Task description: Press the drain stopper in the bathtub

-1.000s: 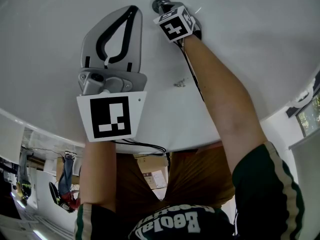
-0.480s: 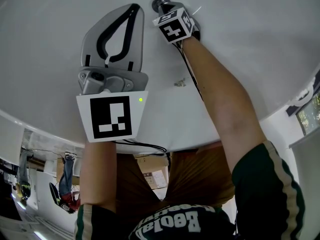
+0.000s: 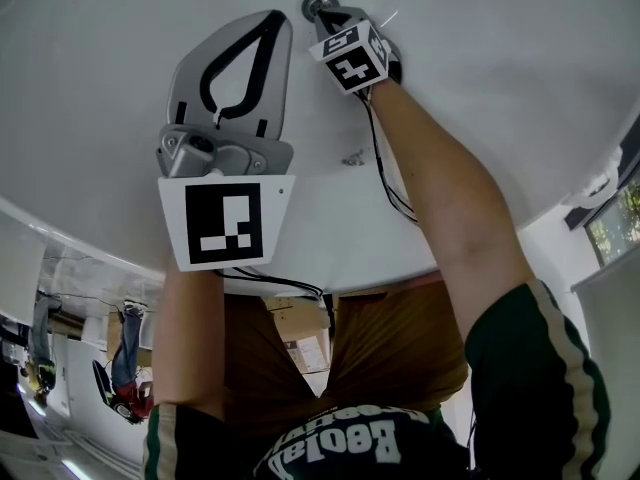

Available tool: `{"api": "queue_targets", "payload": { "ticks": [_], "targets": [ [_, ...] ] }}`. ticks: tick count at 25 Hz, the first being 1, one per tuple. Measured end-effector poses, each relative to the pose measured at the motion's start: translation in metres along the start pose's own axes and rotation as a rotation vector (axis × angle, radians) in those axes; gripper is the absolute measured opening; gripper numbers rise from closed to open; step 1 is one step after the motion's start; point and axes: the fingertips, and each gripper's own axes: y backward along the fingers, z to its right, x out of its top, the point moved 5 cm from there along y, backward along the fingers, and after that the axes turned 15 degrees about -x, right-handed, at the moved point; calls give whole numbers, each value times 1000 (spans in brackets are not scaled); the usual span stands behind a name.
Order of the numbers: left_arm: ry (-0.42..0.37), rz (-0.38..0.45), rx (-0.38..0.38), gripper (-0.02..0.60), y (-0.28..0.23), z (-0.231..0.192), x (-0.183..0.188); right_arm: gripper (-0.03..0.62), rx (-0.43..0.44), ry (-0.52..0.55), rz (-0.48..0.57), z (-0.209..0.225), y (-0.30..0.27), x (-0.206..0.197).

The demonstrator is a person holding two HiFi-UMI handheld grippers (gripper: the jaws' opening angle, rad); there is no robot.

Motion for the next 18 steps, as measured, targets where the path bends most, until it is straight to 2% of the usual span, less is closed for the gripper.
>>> {"api": "queue_targets", "payload": {
  "ticks": [6, 12, 18],
  "targets": [
    [61, 4, 7, 6, 5, 11, 12, 11, 14, -90, -17, 11, 18, -1],
    [57, -15, 4, 6, 4, 11, 19, 11, 27, -67, -10, 12, 26, 12],
    [75, -21, 45, 5, 15, 10, 42, 11, 39, -60, 0, 22, 56, 23]
  ]
}}
